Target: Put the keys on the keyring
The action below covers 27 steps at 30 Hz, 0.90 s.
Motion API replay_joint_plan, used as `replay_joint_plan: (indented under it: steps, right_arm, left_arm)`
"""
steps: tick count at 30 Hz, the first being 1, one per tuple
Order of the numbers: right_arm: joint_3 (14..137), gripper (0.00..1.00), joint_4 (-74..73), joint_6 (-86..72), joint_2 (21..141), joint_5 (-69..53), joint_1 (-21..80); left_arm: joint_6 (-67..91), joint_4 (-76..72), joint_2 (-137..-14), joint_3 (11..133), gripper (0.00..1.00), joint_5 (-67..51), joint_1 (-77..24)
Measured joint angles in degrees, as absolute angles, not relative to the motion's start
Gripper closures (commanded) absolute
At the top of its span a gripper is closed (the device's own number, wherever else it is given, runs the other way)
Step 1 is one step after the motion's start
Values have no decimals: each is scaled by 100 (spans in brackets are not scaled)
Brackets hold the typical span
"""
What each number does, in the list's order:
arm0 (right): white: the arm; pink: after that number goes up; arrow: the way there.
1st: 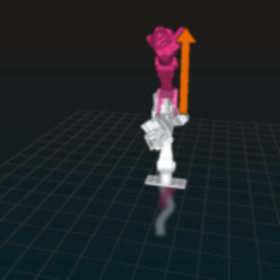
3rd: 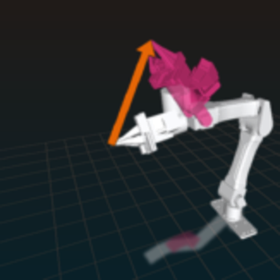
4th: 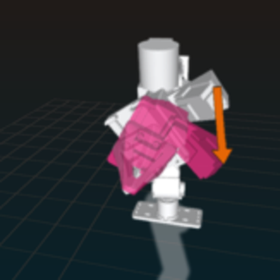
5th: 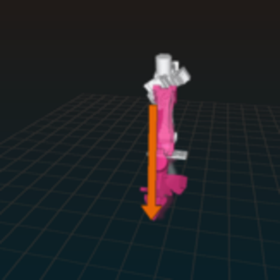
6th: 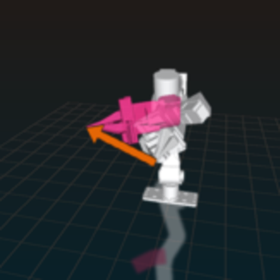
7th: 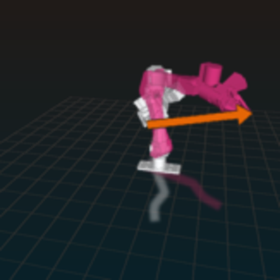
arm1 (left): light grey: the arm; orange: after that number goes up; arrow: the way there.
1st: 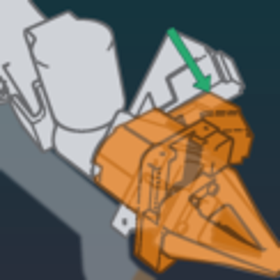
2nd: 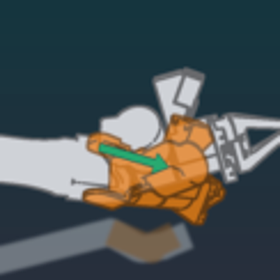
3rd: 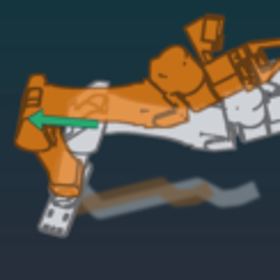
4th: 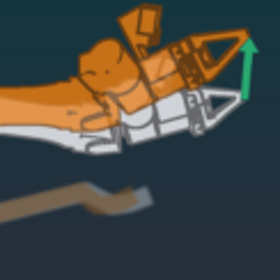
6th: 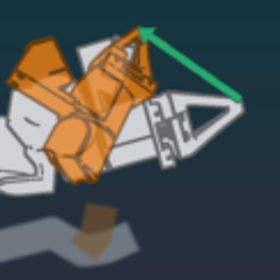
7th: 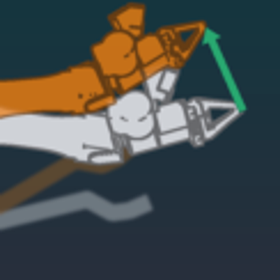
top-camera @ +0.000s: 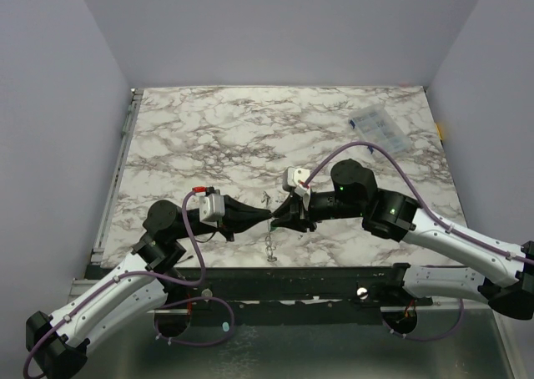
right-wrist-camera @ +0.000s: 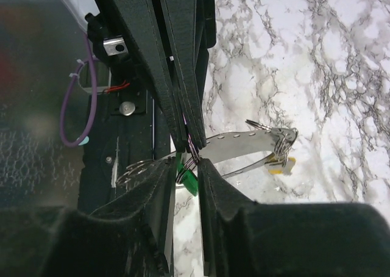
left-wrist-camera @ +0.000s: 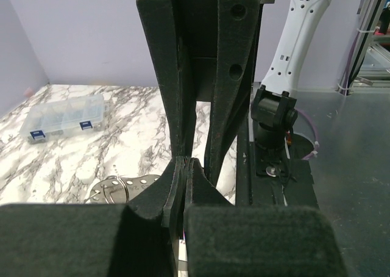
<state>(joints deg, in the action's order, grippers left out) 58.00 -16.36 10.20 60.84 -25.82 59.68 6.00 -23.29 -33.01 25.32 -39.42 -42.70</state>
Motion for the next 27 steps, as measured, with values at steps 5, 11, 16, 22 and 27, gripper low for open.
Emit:
replay_joint_plan:
  steps: [5,11,16,22,27]
  right_arm:
    - [5800,78,-1632,1007,6082,-2578,5968]
    - [5802,69,-1632,1009,6082,-2578,5968]
    - [5828,64,-1632,1009,6121,-2585,5968]
    - [5883,69,-1627,1007,6156,-2613,5968]
    - [5898,82,-1610,1004,6200,-2624,5968]
  left_arm:
    - [602,-2329,-3301,2532,100,-3946,-4270]
    - [611,-2329,-3301,2532,100,-3951,-4270]
    - [613,-2331,-3304,2532,100,-3948,-4259]
    - [615,-2331,-3308,2532,100,-3948,-4248]
    - [620,-2324,-3308,2532,100,-3953,-4248]
